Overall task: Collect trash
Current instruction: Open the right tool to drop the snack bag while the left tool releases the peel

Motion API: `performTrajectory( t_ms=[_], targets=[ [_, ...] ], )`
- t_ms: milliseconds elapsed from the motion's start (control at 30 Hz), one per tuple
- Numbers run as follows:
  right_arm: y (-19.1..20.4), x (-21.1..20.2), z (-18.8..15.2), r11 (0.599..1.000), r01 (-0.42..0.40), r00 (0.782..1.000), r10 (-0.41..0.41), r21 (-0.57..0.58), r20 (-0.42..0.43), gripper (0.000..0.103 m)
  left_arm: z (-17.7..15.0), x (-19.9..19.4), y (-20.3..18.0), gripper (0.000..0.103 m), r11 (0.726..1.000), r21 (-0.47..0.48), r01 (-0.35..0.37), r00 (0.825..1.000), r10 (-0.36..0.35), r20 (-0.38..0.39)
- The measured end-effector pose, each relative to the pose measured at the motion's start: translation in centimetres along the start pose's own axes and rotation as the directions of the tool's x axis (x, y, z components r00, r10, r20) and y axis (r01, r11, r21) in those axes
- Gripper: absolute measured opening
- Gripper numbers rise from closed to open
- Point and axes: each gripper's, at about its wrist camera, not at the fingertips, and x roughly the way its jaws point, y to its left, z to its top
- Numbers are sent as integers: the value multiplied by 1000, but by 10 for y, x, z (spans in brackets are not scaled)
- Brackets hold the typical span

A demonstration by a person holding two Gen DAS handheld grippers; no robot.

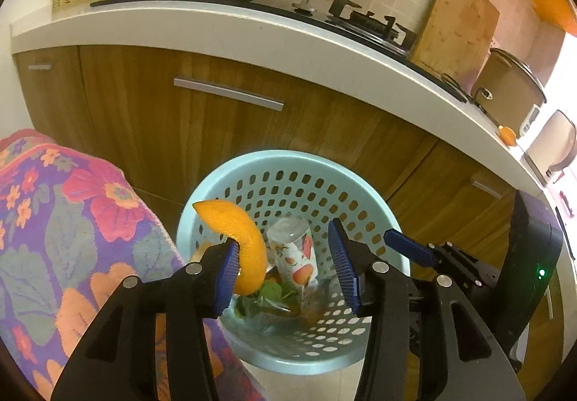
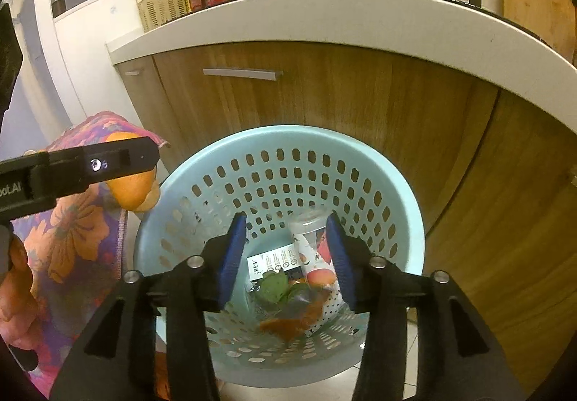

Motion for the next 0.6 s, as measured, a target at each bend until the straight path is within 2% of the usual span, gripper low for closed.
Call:
performTrajectory(
  t_ms=[167,200,267,367,467,600],
  targets=[
    [-1,-6,1,1000,6,1000,-6,7,7,43,-1,-4,3,47,999,-18,41,999,-42,-12],
    [-2,-7,2,1000,11,1000,-11,9,8,43,-1,-4,3,48,999,-14,47,999,-47,-19],
    [-5,-10,2,1000,18,1000,-18,24,10,43,0,-2,2,59,998,-7,67,997,-67,-41],
    [-13,-14,1,999,27,1000,-27,45,13,43,3,4,1,60,998,-7,65,996,-66,-66],
    [-18,-16,1,998,32,999,-32,57,11,43,5,12,4,67,993,-37,110,983,-114,-146],
    [-19,-17,1,998,32,999,-33,59,12,43,2,18,2,67,999,8,46,980,-43,-196]
  ],
)
